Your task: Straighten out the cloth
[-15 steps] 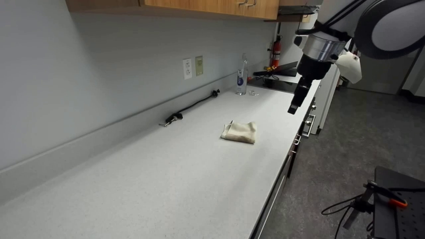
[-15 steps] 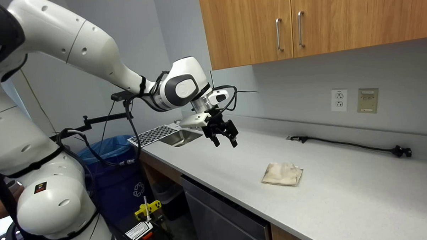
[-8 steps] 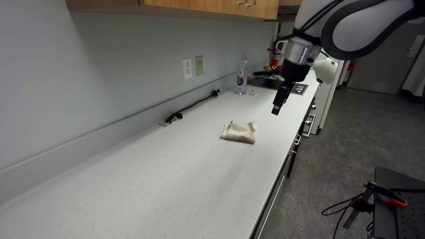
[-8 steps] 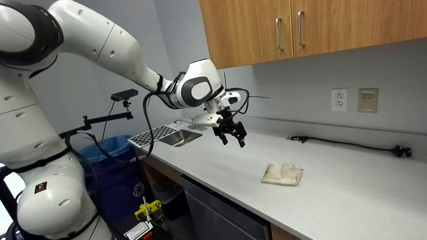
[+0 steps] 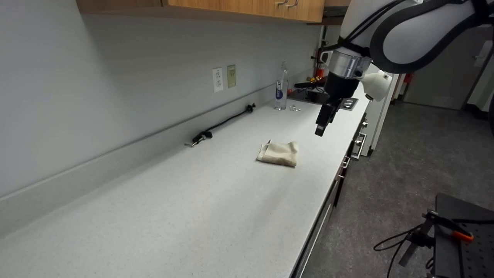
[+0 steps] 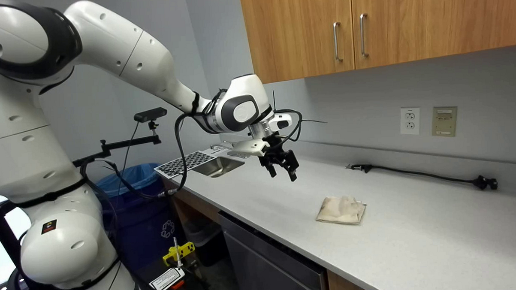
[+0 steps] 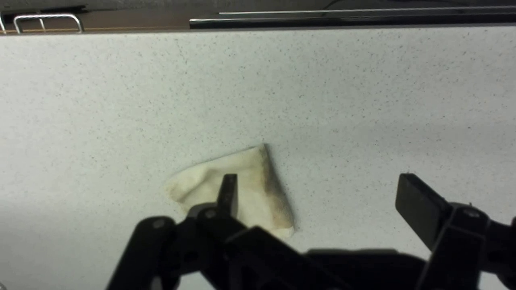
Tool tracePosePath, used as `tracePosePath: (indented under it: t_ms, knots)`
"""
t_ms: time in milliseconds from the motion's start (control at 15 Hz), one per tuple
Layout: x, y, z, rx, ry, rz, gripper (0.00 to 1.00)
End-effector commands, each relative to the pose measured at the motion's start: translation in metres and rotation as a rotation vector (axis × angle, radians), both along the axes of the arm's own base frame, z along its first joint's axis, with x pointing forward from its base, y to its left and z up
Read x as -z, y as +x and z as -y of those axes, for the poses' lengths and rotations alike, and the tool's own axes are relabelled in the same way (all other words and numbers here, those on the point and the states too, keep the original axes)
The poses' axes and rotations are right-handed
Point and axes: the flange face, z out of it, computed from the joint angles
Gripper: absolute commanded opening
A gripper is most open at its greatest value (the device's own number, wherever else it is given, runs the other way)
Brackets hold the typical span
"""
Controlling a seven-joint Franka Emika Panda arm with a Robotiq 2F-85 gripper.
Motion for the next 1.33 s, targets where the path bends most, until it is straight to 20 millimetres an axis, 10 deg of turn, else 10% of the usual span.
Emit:
tracePosePath:
  t_ms: [0,1267]
  knots:
    - [0.021,0.03,0.015,0.093,0.009,-0.008,1.0]
    - [0.105,0.187,0.043,0.656,0.037,-0.003,1.0]
